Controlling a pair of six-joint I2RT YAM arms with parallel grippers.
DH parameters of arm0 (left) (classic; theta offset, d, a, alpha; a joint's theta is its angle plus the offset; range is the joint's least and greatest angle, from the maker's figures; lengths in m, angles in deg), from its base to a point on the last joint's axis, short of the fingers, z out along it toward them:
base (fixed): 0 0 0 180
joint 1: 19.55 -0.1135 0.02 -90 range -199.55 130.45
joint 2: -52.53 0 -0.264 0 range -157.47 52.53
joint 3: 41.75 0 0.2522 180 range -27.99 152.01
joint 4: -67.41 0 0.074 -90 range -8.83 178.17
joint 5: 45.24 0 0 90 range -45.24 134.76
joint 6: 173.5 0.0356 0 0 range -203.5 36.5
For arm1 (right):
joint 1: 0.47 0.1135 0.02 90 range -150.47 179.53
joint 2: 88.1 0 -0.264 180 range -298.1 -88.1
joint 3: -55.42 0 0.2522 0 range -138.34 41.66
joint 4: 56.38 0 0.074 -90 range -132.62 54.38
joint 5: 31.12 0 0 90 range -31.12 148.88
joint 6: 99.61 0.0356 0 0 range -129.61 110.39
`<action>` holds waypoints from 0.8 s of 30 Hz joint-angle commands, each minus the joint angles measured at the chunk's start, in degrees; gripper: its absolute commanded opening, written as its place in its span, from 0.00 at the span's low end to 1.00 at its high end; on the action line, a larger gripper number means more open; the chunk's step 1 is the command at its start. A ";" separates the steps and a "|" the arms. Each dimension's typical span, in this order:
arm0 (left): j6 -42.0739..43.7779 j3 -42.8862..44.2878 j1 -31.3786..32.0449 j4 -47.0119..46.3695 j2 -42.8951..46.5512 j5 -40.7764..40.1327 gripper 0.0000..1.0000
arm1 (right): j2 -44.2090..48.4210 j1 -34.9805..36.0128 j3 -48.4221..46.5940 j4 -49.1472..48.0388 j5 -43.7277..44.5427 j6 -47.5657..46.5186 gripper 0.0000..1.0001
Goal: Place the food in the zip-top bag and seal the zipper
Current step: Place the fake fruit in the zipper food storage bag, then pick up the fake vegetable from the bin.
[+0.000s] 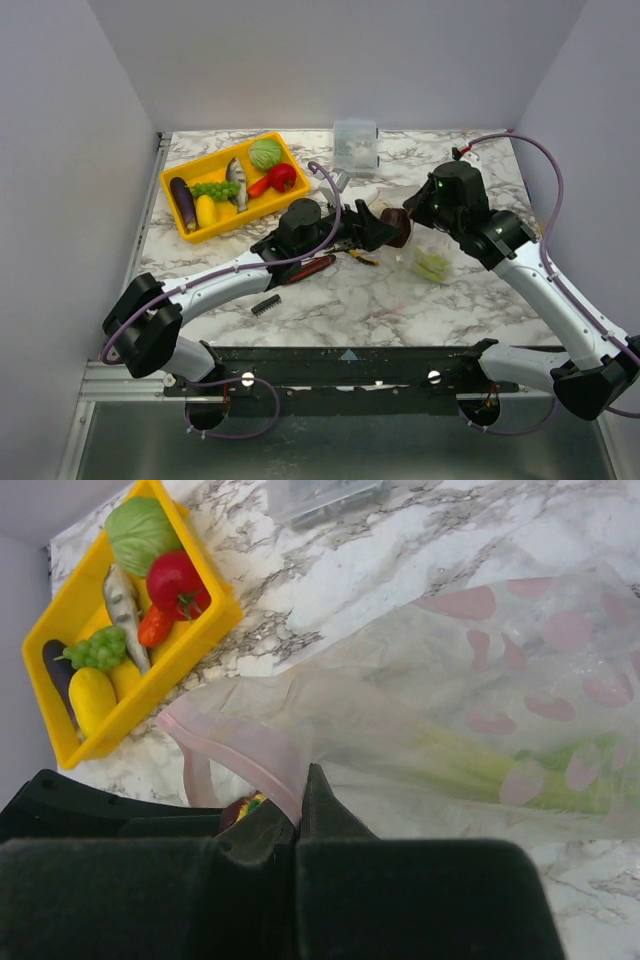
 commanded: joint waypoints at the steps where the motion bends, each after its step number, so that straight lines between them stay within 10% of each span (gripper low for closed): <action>1: 1.89 1.37 0.56 4.45 1.14 -1.75 0.88 | 1.32 0.23 0.89 -2.50 -1.26 1.02 0.00; 17: 9.24 -2.23 -9.56 12.40 15.80 -4.53 0.84 | 2.26 0.23 -0.61 -0.14 3.55 -1.97 0.00; 24: 6.32 -11.79 -21.66 12.23 25.40 -21.80 0.89 | 4.20 0.23 0.48 -2.33 3.30 -5.90 0.00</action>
